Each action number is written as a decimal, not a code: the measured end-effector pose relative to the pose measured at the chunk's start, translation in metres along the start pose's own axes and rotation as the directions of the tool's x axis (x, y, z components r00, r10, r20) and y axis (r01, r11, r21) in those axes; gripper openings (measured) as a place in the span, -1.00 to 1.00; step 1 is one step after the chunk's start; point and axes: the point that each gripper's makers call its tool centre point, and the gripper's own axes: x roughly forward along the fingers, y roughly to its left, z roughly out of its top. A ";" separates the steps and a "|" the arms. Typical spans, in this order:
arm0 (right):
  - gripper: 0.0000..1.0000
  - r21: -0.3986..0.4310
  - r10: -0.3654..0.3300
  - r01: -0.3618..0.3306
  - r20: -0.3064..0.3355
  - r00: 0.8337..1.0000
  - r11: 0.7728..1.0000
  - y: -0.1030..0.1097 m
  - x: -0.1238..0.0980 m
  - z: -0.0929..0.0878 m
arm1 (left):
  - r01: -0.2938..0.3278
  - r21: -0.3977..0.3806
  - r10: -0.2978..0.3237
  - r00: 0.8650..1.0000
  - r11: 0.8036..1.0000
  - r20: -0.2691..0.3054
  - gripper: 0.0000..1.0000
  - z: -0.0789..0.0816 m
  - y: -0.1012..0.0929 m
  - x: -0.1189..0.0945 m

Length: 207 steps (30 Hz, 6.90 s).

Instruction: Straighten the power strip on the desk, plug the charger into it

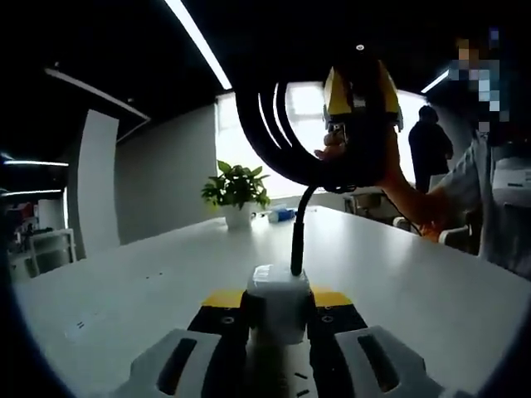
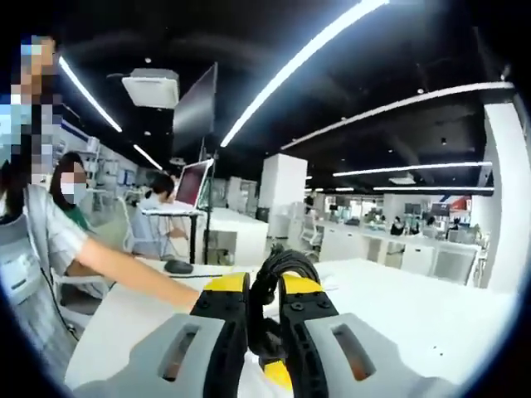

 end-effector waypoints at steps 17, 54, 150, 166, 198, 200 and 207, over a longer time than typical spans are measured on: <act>-0.32 -0.020 -0.042 0.039 -0.207 0.977 0.999 -0.043 -0.022 -0.063 | -0.004 0.003 0.004 1.000 1.000 -0.030 -0.49 -0.001 0.001 -0.001; 0.18 0.244 0.272 -0.217 -0.221 0.936 0.945 -0.024 0.006 -0.129 | 0.027 0.018 -0.026 0.999 0.999 -0.029 -0.49 -0.003 0.002 -0.001; -0.56 0.178 0.270 -0.226 -0.282 0.921 0.958 -0.034 0.016 -0.147 | -0.065 -0.001 0.029 0.457 0.998 -0.889 0.89 -0.056 0.020 -0.092; -0.56 0.186 0.258 -0.214 -0.264 0.929 0.959 -0.033 0.014 -0.146 | -0.158 -0.062 0.008 0.409 0.985 -0.912 0.83 -0.068 0.016 -0.113; -0.53 0.197 0.235 -0.192 -0.223 0.946 0.961 -0.033 0.013 -0.147 | -0.026 -0.058 -0.047 0.305 0.998 -0.951 0.30 -0.077 0.016 -0.117; -0.52 0.178 0.231 -0.189 -0.253 0.940 0.966 -0.031 0.012 -0.147 | -0.026 -0.059 -0.048 0.313 0.998 -0.949 0.30 -0.077 0.017 -0.117; -0.06 0.098 0.216 -0.194 -0.349 0.912 0.976 -0.027 0.017 -0.153 | -0.023 -0.058 -0.048 0.305 0.998 -0.951 0.30 -0.078 0.018 -0.116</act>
